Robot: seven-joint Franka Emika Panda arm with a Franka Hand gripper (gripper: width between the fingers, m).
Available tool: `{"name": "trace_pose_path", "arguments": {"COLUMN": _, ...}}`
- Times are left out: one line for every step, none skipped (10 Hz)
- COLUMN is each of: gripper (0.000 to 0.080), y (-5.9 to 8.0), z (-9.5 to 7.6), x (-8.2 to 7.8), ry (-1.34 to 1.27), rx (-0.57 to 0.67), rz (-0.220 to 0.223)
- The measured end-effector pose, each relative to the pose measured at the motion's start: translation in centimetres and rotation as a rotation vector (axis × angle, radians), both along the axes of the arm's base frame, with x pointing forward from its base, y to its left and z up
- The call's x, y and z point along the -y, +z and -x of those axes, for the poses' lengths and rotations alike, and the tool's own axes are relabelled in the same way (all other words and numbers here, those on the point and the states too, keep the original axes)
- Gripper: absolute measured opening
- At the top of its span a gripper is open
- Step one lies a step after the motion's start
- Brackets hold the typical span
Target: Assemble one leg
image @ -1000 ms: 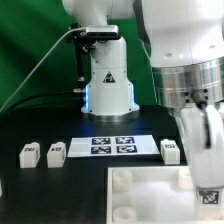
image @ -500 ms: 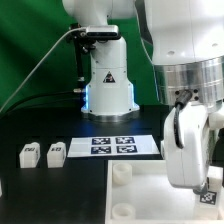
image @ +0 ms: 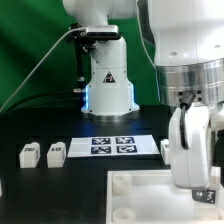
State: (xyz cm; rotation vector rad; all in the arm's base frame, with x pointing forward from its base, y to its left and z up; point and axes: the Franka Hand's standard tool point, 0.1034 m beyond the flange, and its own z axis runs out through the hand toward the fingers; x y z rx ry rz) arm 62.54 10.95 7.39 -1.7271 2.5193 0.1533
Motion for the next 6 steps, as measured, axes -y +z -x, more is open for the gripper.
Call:
{"name": "trace_pose_path", "arguments": {"gripper": 0.0625, "y": 0.5, "z": 0.3, "x": -0.7, "ry": 0.011, "rx": 0.004, "rz": -0.004}}
{"name": "trace_pose_path", "arguments": {"gripper": 0.0644, "y": 1.9, "z": 0.6, "x": -1.6, "ry": 0.018, "rx": 0.021, "rz": -0.012}}
{"name": "trace_pose_path", "arguments": {"gripper": 0.0644, "y": 3.2, "z": 0.7, "x": -2.2, "ry": 0.024, "rx": 0.034, "rz": -0.022}}
{"name": "trace_pose_path", "arguments": {"gripper": 0.0644, "y": 4.0, "z": 0.6, "x": -2.5, "ry": 0.026, "rx": 0.039, "rz": -0.029}}
{"name": "trace_pose_path", "arguments": {"gripper": 0.0649, "y": 3.9, "z": 0.6, "x": -2.4, "ry": 0.028, "rx": 0.039, "rz": -0.028}}
{"name": "trace_pose_path", "arguments": {"gripper": 0.0649, "y": 3.9, "z": 0.6, "x": -2.5, "ry": 0.029, "rx": 0.038, "rz": -0.027}}
